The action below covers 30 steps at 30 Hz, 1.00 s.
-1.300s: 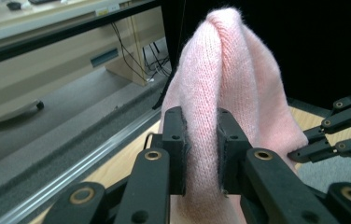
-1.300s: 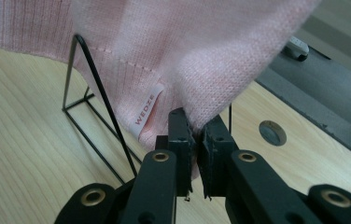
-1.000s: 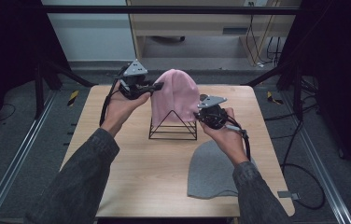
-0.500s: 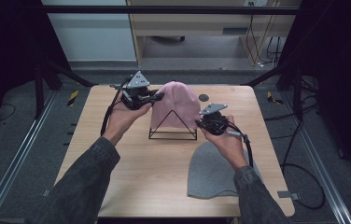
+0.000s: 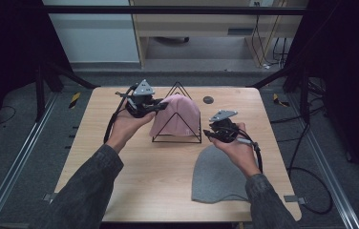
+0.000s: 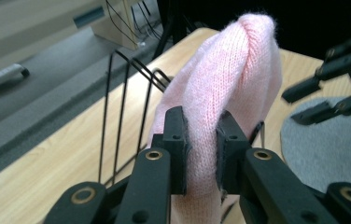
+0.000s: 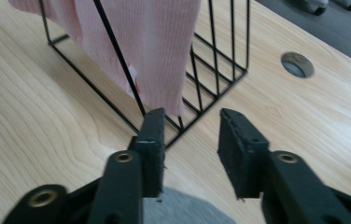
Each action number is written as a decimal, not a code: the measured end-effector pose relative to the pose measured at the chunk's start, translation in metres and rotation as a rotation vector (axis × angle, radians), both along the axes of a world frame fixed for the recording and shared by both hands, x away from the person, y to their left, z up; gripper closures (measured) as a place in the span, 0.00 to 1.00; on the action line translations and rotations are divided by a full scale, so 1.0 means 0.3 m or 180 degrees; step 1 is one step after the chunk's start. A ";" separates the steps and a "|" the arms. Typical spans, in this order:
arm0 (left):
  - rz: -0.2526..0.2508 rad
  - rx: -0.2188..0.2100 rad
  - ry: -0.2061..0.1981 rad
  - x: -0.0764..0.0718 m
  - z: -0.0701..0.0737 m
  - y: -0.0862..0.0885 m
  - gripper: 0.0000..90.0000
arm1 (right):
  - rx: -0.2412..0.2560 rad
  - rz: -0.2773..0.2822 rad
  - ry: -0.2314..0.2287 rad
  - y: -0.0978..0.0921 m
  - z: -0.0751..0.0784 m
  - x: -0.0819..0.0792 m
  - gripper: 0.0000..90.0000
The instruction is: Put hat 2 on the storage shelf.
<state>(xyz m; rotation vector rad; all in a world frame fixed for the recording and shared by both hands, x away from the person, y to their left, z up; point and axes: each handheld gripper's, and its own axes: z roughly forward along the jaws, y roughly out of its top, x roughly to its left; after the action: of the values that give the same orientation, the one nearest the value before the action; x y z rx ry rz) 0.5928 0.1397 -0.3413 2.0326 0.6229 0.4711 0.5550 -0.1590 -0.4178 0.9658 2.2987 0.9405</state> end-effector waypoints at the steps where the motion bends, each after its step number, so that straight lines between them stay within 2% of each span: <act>1: -0.0005 0.0003 0.0027 0.000 -0.005 0.001 0.86 | -0.0013 -0.0019 0.0000 -0.009 0.000 -0.006 0.65; 6: 0.0026 0.0008 0.0084 -0.006 -0.028 0.011 0.85 | -0.0043 -0.0139 -0.0004 -0.072 -0.003 -0.026 0.60; 7: 0.0022 -0.0022 0.0095 -0.010 -0.029 0.015 0.79 | -0.0054 -0.0189 0.0022 -0.099 -0.011 -0.031 0.58; 8: 0.0030 -0.0038 0.0100 -0.015 -0.029 0.020 0.79 | -0.0054 -0.0189 0.0022 -0.099 -0.011 -0.031 0.58; 10: 0.0097 -0.0104 0.0070 -0.038 -0.029 0.045 0.66 | -0.0058 -0.0262 0.0112 -0.137 -0.030 -0.036 0.54; 13: 0.0159 -0.0126 0.0070 -0.059 -0.028 0.070 0.54 | -0.0054 -0.0314 0.0174 -0.160 -0.045 -0.037 0.53; 14: 0.0189 -0.0122 0.0077 -0.072 -0.028 0.084 0.54 | -0.0048 -0.0342 0.0212 -0.171 -0.052 -0.036 0.51; 15: 0.0249 -0.0064 0.0048 -0.105 -0.034 0.111 0.47 | -0.0047 -0.0403 0.0303 -0.190 -0.067 -0.034 0.49; 16: 0.0249 -0.0064 0.0048 -0.105 -0.034 0.111 0.44 | -0.0047 -0.0403 0.0303 -0.190 -0.067 -0.034 0.49; 17: 0.0246 -0.0025 0.0067 -0.126 -0.042 0.127 0.44 | -0.0057 -0.0425 0.0329 -0.199 -0.075 -0.031 0.49; 18: 0.0240 0.0003 0.0098 -0.139 -0.050 0.137 0.38 | -0.0047 -0.0477 0.0408 -0.215 -0.087 -0.025 0.47; 19: 0.0239 0.0059 0.0132 -0.156 -0.062 0.149 0.38 | -0.0047 -0.0477 0.0408 -0.215 -0.087 -0.025 0.47; 20: 0.0246 0.0141 0.0153 -0.178 -0.079 0.163 0.32 | 0.0000 -0.0511 0.0504 -0.234 -0.097 -0.019 0.45; 21: 0.0250 0.0289 0.0188 -0.208 -0.107 0.182 0.29 | 0.0025 -0.0509 0.0546 -0.240 -0.099 -0.017 0.44; 22: 0.0258 0.0380 0.0214 -0.227 -0.128 0.193 0.26 | 0.0042 -0.0523 0.0594 -0.246 -0.102 -0.015 0.44; 23: 0.0258 0.0380 0.0214 -0.227 -0.128 0.193 0.23 | 0.0042 -0.0523 0.0594 -0.246 -0.102 -0.015 0.44; 26: 0.0264 0.0494 0.0300 -0.272 -0.176 0.219 0.19 | 0.0042 -0.0579 0.0674 -0.262 -0.107 -0.011 0.48; 27: 0.0273 0.0594 0.0353 -0.305 -0.213 0.239 0.16 | 0.0049 -0.0610 0.0712 -0.273 -0.113 -0.010 0.51; 30: 0.0257 0.0659 0.0418 -0.337 -0.250 0.264 0.14 | 0.0018 -0.0620 0.0751 -0.281 -0.122 -0.008 0.54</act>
<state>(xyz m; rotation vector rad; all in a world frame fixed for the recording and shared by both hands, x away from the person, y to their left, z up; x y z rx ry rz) 0.4917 0.2190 -0.4163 2.2546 0.7649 0.4681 0.5524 -0.2433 -0.4543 1.3383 2.3364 0.7884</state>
